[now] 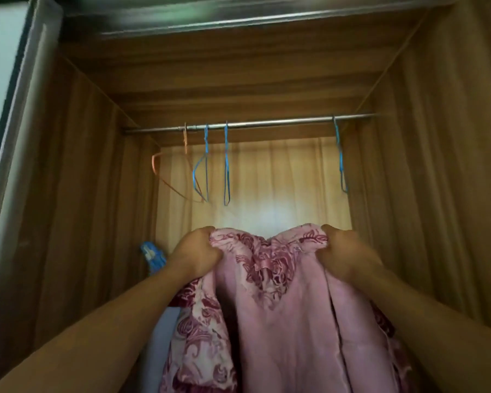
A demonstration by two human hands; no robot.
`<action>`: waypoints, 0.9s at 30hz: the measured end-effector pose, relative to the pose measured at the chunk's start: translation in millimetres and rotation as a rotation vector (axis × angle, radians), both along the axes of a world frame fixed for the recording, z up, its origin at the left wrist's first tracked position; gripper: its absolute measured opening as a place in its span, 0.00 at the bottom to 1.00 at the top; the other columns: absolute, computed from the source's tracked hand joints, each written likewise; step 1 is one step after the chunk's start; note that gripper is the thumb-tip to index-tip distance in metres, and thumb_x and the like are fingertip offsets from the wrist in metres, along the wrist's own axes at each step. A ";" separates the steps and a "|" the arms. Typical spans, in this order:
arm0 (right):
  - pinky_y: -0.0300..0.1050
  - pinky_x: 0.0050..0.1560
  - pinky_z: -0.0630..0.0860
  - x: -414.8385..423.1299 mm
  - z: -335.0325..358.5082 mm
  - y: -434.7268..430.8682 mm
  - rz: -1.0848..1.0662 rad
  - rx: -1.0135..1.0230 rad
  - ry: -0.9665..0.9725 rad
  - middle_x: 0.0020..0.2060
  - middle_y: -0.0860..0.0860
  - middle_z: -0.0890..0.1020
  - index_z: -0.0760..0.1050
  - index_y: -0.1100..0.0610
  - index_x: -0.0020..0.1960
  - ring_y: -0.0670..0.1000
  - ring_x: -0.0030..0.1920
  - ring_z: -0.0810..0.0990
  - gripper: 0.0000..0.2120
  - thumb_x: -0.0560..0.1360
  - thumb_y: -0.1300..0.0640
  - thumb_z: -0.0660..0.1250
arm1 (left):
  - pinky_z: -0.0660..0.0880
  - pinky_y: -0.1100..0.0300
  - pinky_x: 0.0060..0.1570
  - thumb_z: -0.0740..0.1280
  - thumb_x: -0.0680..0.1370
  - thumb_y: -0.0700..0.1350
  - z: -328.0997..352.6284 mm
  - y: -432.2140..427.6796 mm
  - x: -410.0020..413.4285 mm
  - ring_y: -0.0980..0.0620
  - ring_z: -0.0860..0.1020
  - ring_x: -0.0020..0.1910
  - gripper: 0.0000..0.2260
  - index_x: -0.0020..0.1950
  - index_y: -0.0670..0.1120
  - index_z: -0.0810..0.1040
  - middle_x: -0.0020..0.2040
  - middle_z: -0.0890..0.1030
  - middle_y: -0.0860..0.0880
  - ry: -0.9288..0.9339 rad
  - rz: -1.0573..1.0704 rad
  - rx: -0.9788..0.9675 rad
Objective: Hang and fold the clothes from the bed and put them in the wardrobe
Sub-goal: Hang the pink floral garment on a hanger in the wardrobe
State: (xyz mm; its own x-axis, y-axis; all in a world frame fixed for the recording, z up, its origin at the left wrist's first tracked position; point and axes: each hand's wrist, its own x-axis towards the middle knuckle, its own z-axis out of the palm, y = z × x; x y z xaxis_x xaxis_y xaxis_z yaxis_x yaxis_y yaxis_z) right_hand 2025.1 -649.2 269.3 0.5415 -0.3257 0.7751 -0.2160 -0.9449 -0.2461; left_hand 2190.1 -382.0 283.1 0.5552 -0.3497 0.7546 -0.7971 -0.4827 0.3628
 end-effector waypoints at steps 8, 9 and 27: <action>0.51 0.49 0.78 39.2 -145.6 -63.7 -0.137 0.065 0.289 0.56 0.57 0.83 0.70 0.49 0.63 0.61 0.54 0.81 0.17 0.76 0.48 0.64 | 0.77 0.52 0.55 0.63 0.69 0.57 -128.6 -3.8 60.3 0.42 0.81 0.57 0.20 0.56 0.49 0.80 0.54 0.84 0.43 0.161 0.154 0.315; 0.50 0.49 0.77 42.5 -167.5 -65.9 -0.110 0.096 0.326 0.56 0.57 0.83 0.70 0.50 0.64 0.61 0.55 0.81 0.18 0.76 0.48 0.65 | 0.77 0.52 0.57 0.60 0.67 0.61 -148.5 -6.8 59.5 0.42 0.81 0.58 0.25 0.57 0.49 0.80 0.56 0.84 0.43 0.194 0.136 0.349; 0.50 0.57 0.76 57.3 -338.6 -27.0 0.106 0.249 0.807 0.63 0.50 0.77 0.68 0.50 0.70 0.53 0.61 0.78 0.33 0.72 0.31 0.61 | 0.70 0.57 0.63 0.73 0.73 0.53 -299.5 -5.3 54.3 0.48 0.73 0.67 0.32 0.76 0.54 0.67 0.71 0.73 0.49 0.536 0.100 0.797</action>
State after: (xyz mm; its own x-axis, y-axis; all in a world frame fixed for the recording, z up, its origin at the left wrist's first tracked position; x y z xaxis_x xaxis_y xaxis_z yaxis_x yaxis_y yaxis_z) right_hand 2082.4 -676.2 -69.4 0.9347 -0.3518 0.0508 -0.3280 -0.9088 -0.2578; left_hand 2244.4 -387.3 -16.4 0.8119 -0.5820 -0.0460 -0.5629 -0.8013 0.2025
